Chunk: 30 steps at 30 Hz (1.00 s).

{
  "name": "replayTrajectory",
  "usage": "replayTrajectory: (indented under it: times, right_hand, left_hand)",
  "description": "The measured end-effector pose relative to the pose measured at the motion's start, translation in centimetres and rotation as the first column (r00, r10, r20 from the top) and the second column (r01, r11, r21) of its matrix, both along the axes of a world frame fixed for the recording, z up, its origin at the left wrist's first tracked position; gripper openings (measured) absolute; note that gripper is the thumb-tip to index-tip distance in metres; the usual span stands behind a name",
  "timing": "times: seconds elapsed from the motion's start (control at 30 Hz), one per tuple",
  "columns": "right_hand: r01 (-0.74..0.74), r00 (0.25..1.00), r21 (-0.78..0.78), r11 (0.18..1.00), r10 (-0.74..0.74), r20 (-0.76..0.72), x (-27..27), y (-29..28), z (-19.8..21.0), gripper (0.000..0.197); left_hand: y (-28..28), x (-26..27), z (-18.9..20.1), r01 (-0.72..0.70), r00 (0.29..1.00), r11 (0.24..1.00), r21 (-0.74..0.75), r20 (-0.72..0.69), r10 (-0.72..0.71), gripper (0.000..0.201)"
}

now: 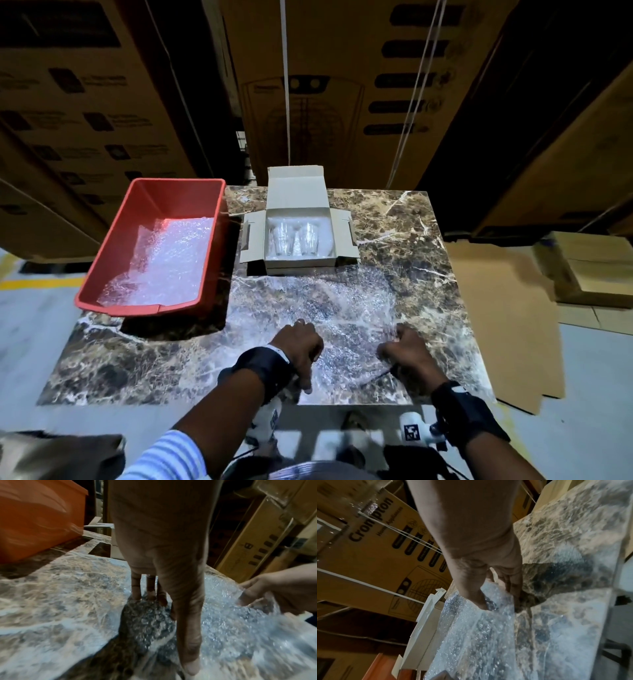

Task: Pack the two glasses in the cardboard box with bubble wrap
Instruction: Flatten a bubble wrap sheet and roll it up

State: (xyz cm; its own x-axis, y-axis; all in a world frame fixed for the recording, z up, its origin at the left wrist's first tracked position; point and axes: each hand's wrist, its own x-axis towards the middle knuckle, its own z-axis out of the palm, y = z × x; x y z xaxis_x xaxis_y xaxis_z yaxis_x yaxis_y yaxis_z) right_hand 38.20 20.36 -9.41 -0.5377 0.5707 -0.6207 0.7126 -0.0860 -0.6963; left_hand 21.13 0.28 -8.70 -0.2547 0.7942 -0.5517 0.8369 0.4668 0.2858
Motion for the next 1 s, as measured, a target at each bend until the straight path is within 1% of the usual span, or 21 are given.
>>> replayTrajectory:
  times: [0.07, 0.1, 0.17, 0.27, 0.33, 0.4, 0.5, 0.53, 0.57, 0.6, 0.63, 0.67, 0.7, 0.77, 0.8, 0.87, 0.9, 0.93, 0.97, 1.0]
  right_hand:
    - [-0.027, 0.999, 0.007, 1.0, 0.026, 0.031, 0.6, 0.7, 0.2, 0.053]
    - [-0.043, 0.998, 0.013, 0.999, 0.042, 0.053, 1.0, 1.2, 0.1, 0.057]
    - [-0.086, 0.993, 0.039, 0.996, 0.083, 0.081, 1.8, 2.0, 0.2, 0.059]
    - [-0.098, 0.992, 0.092, 0.991, 0.089, 0.095, 2.7, 2.7, 0.2, 0.06]
    - [-0.146, 0.983, 0.189, 0.971, 0.121, 0.138, 2.9, 3.0, 0.6, 0.058]
    - [-0.247, 0.962, 0.281, 0.927, 0.201, 0.183, 2.6, 3.2, 1.1, 0.062]
    - [-0.41, 0.907, 0.382, 0.828, 0.328, 0.263, 2.3, 3.7, 0.9, 0.071]
    - [-0.442, 0.895, 0.398, 0.804, 0.37, 0.248, 2.1, 3.8, 1.0, 0.069]
    - [-0.465, 0.886, 0.399, 0.791, 0.416, 0.207, 1.8, 3.7, 1.3, 0.062]
    - [-0.488, 0.87, 0.394, 0.779, 0.47, 0.149, 1.5, 3.5, 1.5, 0.052]
    - [-0.509, 0.853, 0.358, 0.783, 0.514, 0.088, 1.2, 3.0, 2.1, 0.043]
    - [-0.533, 0.834, 0.299, 0.791, 0.551, 0.029, 0.8, 2.5, 2.6, 0.04]
    - [-0.56, 0.817, 0.228, 0.797, 0.577, -0.011, 0.5, 1.9, 3.3, 0.048]
    - [-0.6, 0.794, 0.105, 0.793, 0.606, -0.042, 0.2, 1.2, 3.9, 0.071]
    - [-0.624, 0.779, 0.054, 0.78, 0.626, -0.039, 0.1, 1.2, 3.8, 0.076]
    - [-0.692, 0.722, -0.016, 0.722, 0.692, 0.008, 0.0, 1.3, 3.9, 0.077]
    - [-0.713, 0.7, -0.031, 0.701, 0.713, 0.04, -0.1, 1.6, 3.8, 0.073]
    - [-0.717, 0.694, -0.041, 0.696, 0.718, 0.06, -0.3, 1.9, 3.7, 0.067]
    - [-0.705, 0.703, -0.058, 0.707, 0.707, 0.068, -0.5, 2.2, 3.7, 0.058]
    - [-0.715, 0.693, -0.042, 0.698, 0.715, 0.088, -0.6, 2.5, 3.8, 0.048]
  left_hand:
    - [-0.2, 0.3, -0.3, 0.075, 0.992, 0.997, 0.009, -0.104, -0.074, 0.033]
    - [-0.2, 0.4, -0.4, 0.095, 0.987, 0.995, 0.013, -0.131, -0.092, 0.027]
    - [-0.2, 0.5, -0.7, 0.09, 0.987, 0.996, 0.015, -0.137, -0.088, 0.023]
    - [-0.1, 0.5, -0.6, 0.011, 0.998, 1.0, 0.028, -0.063, -0.009, 0.026]
    - [-0.2, 0.4, -0.7, -0.08, 0.997, 0.996, 0.051, 0.006, 0.08, 0.029]
    - [-0.2, 0.2, -0.6, -0.177, 0.981, 0.983, 0.045, 0.084, 0.173, 0.032]
    - [-0.2, -0.3, -0.1, -0.263, 0.953, 0.964, 0.044, 0.165, 0.253, 0.026]
    - [-0.1, -0.5, 0.1, -0.285, 0.946, 0.957, 0.056, 0.176, 0.272, 0.02]
    - [0.0, -0.7, 0.3, -0.31, 0.937, 0.948, 0.07, 0.192, 0.292, 0.015]
    - [0.0, -1.0, 0.4, -0.337, 0.923, 0.938, 0.082, 0.226, 0.312, 0.013]
    - [0.1, -1.1, 0.5, -0.365, 0.905, 0.927, 0.089, 0.268, 0.331, 0.018]
    - [0.1, -1.2, 0.5, -0.393, 0.885, 0.914, 0.097, 0.308, 0.348, 0.024]
    - [0.1, -1.2, 0.7, -0.417, 0.867, 0.902, 0.113, 0.348, 0.357, 0.032]
    - [-0.1, -1.3, 0.7, -0.467, 0.824, 0.874, 0.132, 0.423, 0.376, 0.042]
    - [-0.2, -1.4, 0.7, -0.499, 0.802, 0.857, 0.131, 0.445, 0.399, 0.044]
    - [-0.6, -1.6, 1.0, -0.554, 0.751, 0.824, 0.119, 0.498, 0.433, 0.04]
    - [-0.7, -1.6, 1.2, -0.574, 0.731, 0.81, 0.121, 0.521, 0.44, 0.039]
    - [-0.9, -1.7, 1.3, -0.587, 0.719, 0.801, 0.122, 0.532, 0.446, 0.039]
    - [-1.2, -1.8, 1.4, -0.611, 0.692, 0.785, 0.106, 0.553, 0.464, 0.039]
    - [-1.4, -2.0, 1.3, -0.639, 0.66, 0.765, 0.081, 0.569, 0.491, 0.034]
